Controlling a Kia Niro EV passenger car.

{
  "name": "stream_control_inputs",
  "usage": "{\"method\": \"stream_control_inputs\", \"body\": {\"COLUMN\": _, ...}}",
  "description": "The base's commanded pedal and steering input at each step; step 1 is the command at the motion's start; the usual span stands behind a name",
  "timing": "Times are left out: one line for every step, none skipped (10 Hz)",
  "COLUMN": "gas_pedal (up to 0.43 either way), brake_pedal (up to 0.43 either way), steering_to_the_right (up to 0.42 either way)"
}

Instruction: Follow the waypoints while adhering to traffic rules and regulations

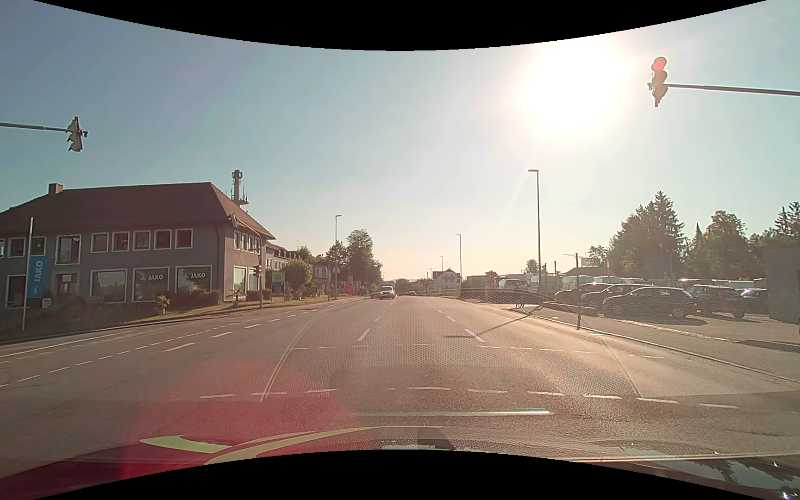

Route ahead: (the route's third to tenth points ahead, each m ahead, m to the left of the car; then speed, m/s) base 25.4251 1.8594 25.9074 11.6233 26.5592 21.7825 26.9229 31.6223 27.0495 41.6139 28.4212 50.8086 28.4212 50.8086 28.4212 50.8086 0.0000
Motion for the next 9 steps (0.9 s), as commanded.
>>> {"method": "stream_control_inputs", "body": {"gas_pedal": 0.000, "brake_pedal": 0.159, "steering_to_the_right": -0.001}}
{"method": "stream_control_inputs", "body": {"gas_pedal": 0.000, "brake_pedal": 0.104, "steering_to_the_right": -0.001}}
{"method": "stream_control_inputs", "body": {"gas_pedal": 0.000, "brake_pedal": 0.085, "steering_to_the_right": -0.001}}
{"method": "stream_control_inputs", "body": {"gas_pedal": 0.000, "brake_pedal": 0.049, "steering_to_the_right": -0.001}}
{"method": "stream_control_inputs", "body": {"gas_pedal": 0.000, "brake_pedal": 0.024, "steering_to_the_right": -0.001}}
{"method": "stream_control_inputs", "body": {"gas_pedal": 0.000, "brake_pedal": 0.000, "steering_to_the_right": -0.001}}
{"method": "stream_control_inputs", "body": {"gas_pedal": 0.000, "brake_pedal": 0.000, "steering_to_the_right": -0.001}}
{"method": "stream_control_inputs", "body": {"gas_pedal": 0.000, "brake_pedal": 0.000, "steering_to_the_right": -0.002}}
{"method": "stream_control_inputs", "body": {"gas_pedal": 0.000, "brake_pedal": 0.000, "steering_to_the_right": -0.001}}
